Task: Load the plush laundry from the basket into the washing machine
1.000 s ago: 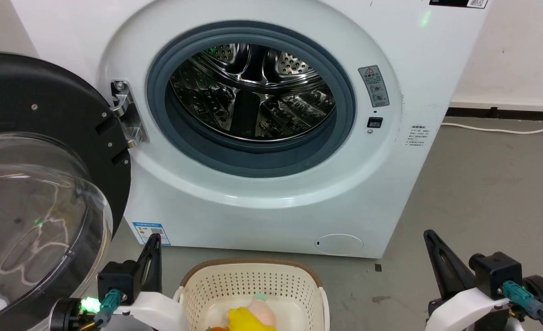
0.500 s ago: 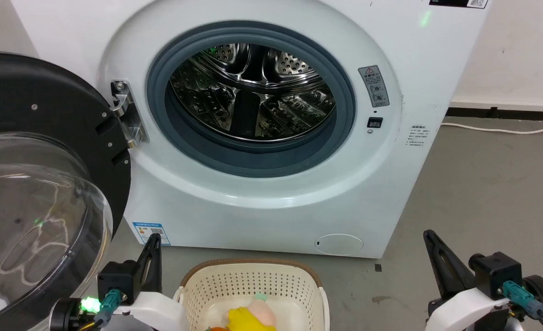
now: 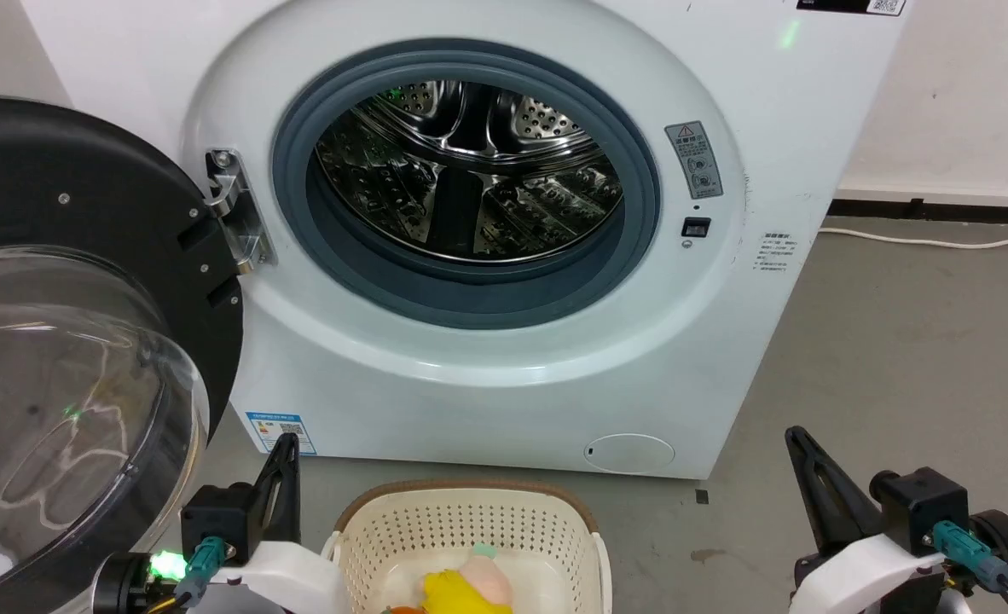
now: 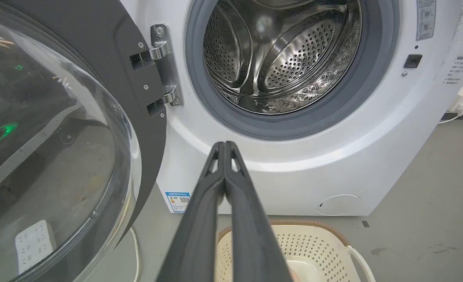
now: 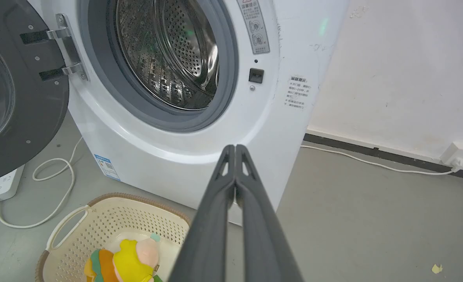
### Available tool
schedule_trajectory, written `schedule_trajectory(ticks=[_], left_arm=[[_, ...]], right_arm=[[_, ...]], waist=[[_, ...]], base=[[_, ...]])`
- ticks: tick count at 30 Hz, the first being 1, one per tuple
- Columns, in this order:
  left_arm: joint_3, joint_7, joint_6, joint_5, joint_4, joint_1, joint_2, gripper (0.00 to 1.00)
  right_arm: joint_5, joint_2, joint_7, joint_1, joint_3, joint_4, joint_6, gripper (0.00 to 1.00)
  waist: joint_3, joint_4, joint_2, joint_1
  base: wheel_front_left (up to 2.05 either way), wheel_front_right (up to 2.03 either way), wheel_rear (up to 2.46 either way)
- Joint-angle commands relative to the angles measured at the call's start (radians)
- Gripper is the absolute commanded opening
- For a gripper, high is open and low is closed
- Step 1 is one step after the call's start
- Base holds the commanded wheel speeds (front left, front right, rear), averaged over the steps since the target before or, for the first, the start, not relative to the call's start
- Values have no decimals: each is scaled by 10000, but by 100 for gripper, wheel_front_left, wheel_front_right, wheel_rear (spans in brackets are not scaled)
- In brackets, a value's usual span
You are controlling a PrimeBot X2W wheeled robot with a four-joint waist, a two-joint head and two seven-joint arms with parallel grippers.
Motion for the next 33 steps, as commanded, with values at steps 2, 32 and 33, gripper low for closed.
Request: schedule_trajectory(ticks=[2,32,33], left_arm=[[32,3,-41,26,-43,-152,20,0],[-16,-226,-107,-151,-17,66,89,100],[-21,-247,-118,-171,-15,68,108,100]], right_arm=[[-76,-4,5,-119,-24,18,-9,0],[172,0,-226,107,-98,-98,-1,100],[181,0,-247,109,-109,-118,-1,100]], waist=[[0,0,0,0],[82,-20,0,0],[103,-27,0,0]], base=[[0,0,0],[0,0,0],[0,0,0]])
